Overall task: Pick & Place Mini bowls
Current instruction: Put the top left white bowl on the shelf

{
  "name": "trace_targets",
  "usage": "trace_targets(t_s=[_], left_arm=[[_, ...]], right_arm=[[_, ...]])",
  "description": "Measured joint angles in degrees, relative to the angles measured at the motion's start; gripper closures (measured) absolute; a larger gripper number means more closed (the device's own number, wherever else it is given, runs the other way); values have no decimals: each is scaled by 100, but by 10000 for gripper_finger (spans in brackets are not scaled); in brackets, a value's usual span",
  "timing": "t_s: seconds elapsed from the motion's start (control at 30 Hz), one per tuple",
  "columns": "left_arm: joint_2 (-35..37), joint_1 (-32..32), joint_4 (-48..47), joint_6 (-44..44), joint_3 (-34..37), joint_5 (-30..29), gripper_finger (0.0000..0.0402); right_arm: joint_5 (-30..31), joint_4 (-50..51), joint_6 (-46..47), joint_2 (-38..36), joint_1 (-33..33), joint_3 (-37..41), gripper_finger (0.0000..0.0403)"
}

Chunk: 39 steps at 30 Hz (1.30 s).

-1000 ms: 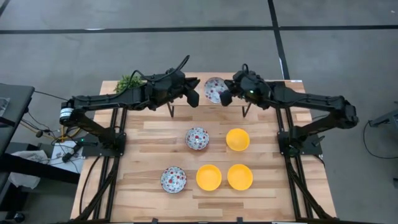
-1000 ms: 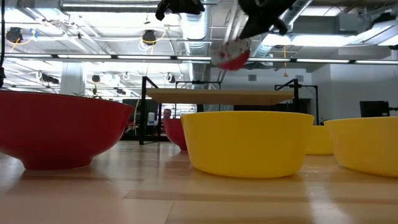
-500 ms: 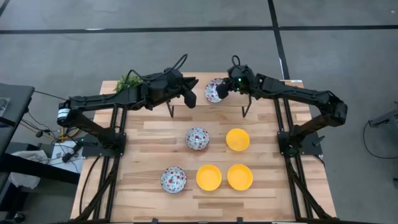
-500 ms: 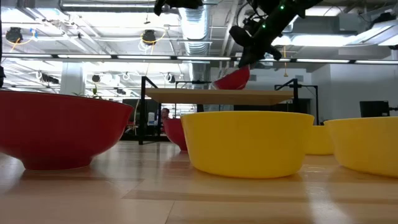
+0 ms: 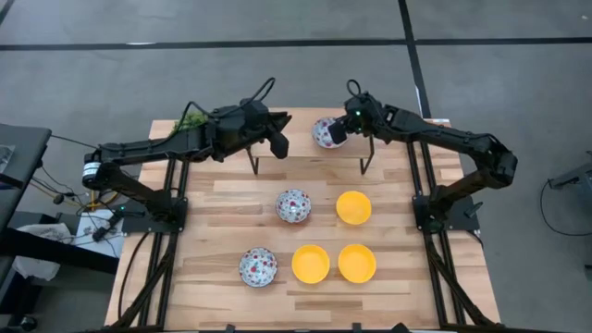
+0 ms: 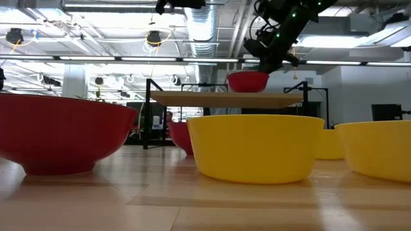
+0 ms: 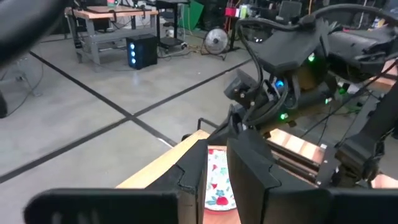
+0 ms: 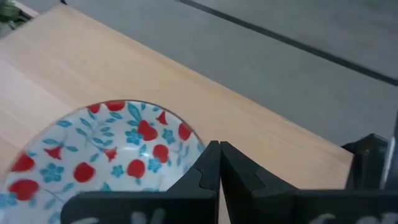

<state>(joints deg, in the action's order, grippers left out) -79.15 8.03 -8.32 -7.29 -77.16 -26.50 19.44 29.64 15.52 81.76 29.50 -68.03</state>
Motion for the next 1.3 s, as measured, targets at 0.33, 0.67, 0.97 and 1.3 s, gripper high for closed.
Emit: trace_targets(t_s=[0.33,0.67,0.97,1.3], left_arm=[[2,0,-901,-61,8,0,341],[4,-22,-2698,-794,8,0,341],[4,-22,-3503,-1143,13,2,341],[7,-21,-3501,-1102,13,-11,341]], right_arm=[[-236,-11,-224,-408,28,2,403],[-2316,278,-175,-905,-172,1,396],[-2447,1363,977,-940,-51,-180,298],[-2055,1390,1299,-942,-254,-520,269]])
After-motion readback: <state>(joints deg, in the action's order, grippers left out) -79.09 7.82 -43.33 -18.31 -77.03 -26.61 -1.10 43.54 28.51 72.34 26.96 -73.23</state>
